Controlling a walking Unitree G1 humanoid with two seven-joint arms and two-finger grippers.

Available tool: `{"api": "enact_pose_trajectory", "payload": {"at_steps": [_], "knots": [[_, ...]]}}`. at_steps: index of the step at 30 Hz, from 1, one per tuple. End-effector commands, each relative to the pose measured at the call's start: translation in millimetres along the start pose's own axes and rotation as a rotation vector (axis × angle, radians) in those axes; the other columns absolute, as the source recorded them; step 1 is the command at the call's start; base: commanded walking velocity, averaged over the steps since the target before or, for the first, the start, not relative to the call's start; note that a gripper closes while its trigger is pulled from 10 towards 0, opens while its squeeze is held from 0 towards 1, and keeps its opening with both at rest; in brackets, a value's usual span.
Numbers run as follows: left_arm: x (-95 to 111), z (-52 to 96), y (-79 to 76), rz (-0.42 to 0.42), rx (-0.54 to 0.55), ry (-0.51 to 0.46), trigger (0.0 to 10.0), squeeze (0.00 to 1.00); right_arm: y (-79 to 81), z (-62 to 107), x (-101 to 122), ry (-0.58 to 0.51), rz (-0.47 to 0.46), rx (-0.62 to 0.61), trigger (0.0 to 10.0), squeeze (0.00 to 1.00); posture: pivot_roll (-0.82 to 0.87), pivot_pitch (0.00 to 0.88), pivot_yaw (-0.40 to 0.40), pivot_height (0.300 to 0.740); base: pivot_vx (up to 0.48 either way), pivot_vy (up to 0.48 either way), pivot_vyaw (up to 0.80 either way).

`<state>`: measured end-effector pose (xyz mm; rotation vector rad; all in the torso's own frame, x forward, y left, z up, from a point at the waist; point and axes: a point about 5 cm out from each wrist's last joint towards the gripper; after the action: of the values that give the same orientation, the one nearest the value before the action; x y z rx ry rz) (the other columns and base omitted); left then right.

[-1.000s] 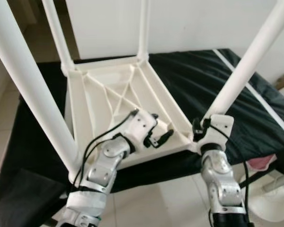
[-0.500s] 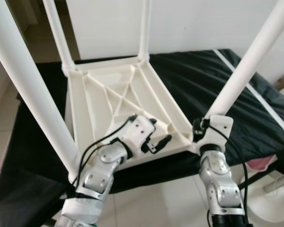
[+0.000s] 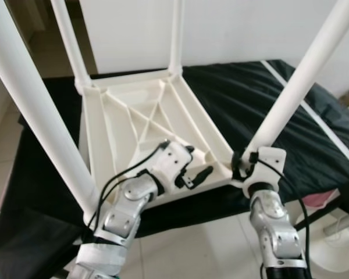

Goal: Building children table

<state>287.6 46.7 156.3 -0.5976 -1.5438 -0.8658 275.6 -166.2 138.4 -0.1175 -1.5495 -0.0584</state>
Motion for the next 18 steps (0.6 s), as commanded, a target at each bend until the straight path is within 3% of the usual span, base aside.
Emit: {"api": "enact_pose_trajectory", "payload": {"at_steps": [1, 3, 8, 18], "knots": [[3.3, -1.8, -3.0, -0.005, -0.026, -0.009, 10.0, 0.00, -1.2, -0.2, -1.5, 0.006, 0.001, 0.043, 10.0, 0.00, -0.05, 0.025, -0.036, 0.740, 0.000, 0.000, 0.00], [3.3, -1.8, -3.0, -0.005, -0.026, -0.009, 10.0, 0.00, -1.2, -0.2, -1.5, 0.006, 0.001, 0.043, 10.0, 0.00, -0.05, 0.025, -0.036, 0.740, 0.000, 0.000, 0.00], [4.6, -3.4, -4.9, -0.004, -0.039, -0.015, 10.0, 0.00, -6.5, -11.6, 6.3, -0.023, 0.057, 0.204, 10.0, 0.00, -0.06, 0.014, -0.035, 0.740, 0.000, 0.000, 0.00], [5.0, -4.5, -5.6, -0.007, -0.041, -0.016, 10.0, 0.00, -8.7, -20.8, 12.5, -0.061, 0.152, 0.404, 10.0, 0.00, -0.05, 0.003, -0.041, 0.740, 0.000, 0.000, 0.00]]}}
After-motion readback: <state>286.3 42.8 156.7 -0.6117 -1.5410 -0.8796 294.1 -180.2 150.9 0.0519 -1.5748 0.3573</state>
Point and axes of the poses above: a point about 5 cm out from each wrist's last joint towards the gripper, its own z axis pointing back from the gripper into the wrist, its own x axis along the axis of the wrist's last joint, y = z × x, and after that the axes turned 3 degrees about z, right-handed
